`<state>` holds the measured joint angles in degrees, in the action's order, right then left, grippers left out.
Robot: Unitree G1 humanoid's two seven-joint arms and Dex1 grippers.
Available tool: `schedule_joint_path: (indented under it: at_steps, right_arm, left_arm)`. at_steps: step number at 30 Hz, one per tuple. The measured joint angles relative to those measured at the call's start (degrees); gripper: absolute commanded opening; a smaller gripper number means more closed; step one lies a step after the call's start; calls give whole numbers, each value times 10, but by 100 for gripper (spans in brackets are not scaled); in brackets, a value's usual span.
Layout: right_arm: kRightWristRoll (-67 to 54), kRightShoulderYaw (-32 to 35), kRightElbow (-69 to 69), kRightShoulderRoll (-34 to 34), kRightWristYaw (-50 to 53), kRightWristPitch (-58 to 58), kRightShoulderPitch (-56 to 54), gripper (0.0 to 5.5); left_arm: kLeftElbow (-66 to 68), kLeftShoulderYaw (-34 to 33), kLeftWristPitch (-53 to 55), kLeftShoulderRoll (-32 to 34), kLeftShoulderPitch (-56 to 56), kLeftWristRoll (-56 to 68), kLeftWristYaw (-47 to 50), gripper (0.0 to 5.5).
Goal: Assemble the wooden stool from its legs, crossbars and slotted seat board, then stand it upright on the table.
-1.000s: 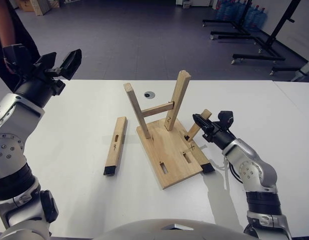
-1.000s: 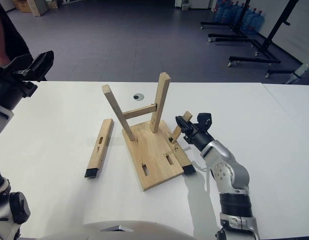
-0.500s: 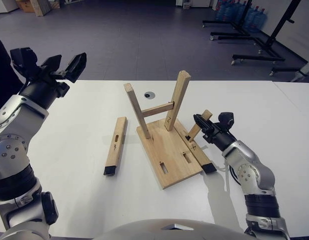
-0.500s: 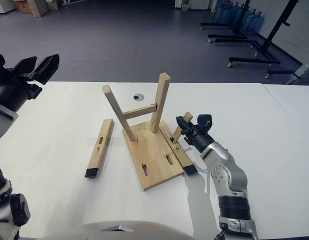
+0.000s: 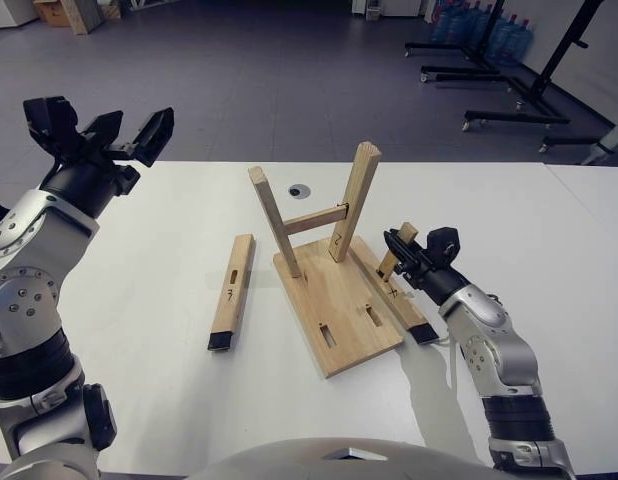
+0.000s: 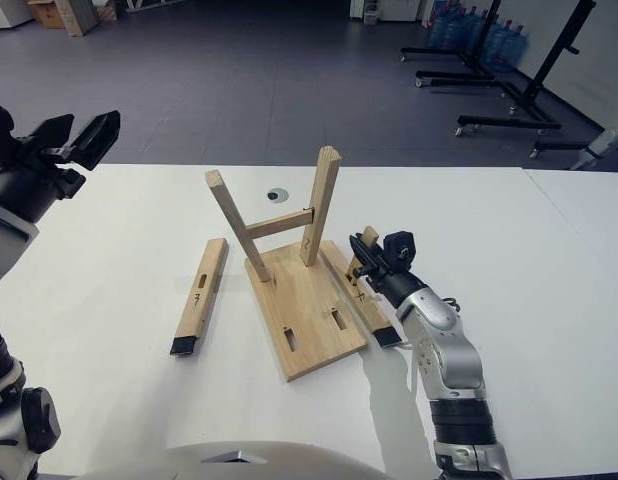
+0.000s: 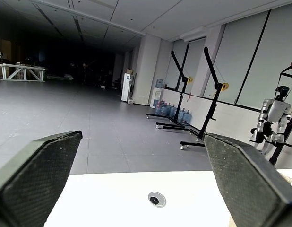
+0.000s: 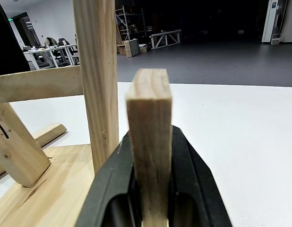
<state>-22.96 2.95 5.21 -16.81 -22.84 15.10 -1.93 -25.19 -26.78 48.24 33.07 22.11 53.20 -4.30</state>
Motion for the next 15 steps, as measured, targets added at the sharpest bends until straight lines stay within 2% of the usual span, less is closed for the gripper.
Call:
schedule_joint_path:
  at_steps: [8, 15]
  right_arm:
    - [89, -18, -188, 33, 26, -218, -59, 39]
    - [79, -1, -253, 41, 14, -261, -87, 39]
  left_arm:
    - [8, 9, -5, 0, 1, -16, 0, 469]
    - [9, 14, -11, 0, 2, -21, -1, 469]
